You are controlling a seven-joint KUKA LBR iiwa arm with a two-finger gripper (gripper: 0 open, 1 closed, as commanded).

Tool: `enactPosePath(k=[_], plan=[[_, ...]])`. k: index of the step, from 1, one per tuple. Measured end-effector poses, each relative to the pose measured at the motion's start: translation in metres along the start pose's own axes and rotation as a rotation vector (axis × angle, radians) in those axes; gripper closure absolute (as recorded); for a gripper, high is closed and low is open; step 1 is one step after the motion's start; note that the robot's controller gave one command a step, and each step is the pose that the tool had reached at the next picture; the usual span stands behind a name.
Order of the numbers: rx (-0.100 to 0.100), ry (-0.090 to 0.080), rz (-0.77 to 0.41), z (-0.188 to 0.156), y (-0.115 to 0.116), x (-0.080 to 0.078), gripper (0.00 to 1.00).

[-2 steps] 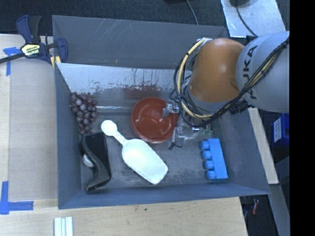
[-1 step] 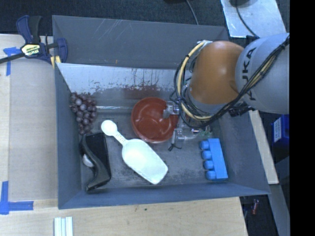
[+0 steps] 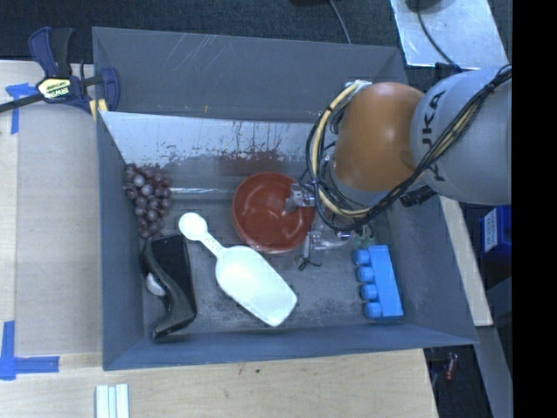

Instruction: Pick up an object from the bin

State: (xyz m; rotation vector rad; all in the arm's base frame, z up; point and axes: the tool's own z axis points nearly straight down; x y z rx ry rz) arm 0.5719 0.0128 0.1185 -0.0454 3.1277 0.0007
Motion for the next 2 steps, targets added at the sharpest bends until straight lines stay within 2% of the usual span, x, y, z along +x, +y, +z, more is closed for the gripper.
enactPosePath(k=[1,2], plan=[[0.0,-0.009,-0.08,0.0437,-0.017,0.0756,1.0],[0.001,-0.01,-0.08,0.0433,-0.017,0.0756,1.0]])
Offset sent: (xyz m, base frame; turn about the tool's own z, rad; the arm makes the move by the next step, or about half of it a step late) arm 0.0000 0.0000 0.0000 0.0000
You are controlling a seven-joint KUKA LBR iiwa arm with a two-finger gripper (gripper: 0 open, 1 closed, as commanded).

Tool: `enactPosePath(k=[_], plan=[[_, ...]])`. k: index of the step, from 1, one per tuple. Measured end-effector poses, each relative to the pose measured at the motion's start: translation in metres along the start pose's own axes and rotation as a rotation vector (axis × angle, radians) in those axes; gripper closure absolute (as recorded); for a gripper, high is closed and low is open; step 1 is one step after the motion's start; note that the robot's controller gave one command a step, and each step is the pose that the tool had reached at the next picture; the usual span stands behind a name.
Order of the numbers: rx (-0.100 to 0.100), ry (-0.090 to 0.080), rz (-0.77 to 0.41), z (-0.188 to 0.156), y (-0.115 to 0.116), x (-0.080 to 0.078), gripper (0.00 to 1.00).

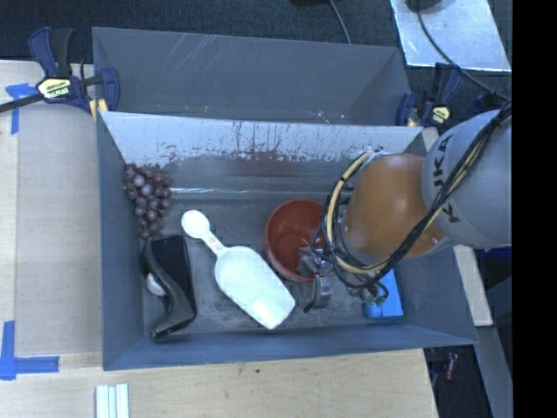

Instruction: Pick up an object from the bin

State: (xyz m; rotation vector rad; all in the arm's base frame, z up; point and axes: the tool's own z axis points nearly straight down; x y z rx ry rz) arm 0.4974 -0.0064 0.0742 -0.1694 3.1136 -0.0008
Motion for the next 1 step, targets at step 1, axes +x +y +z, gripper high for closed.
enactPosePath(k=[1], plan=[[0.0,0.001,0.017,-0.1513,-0.0034,-0.0206,1.0]])
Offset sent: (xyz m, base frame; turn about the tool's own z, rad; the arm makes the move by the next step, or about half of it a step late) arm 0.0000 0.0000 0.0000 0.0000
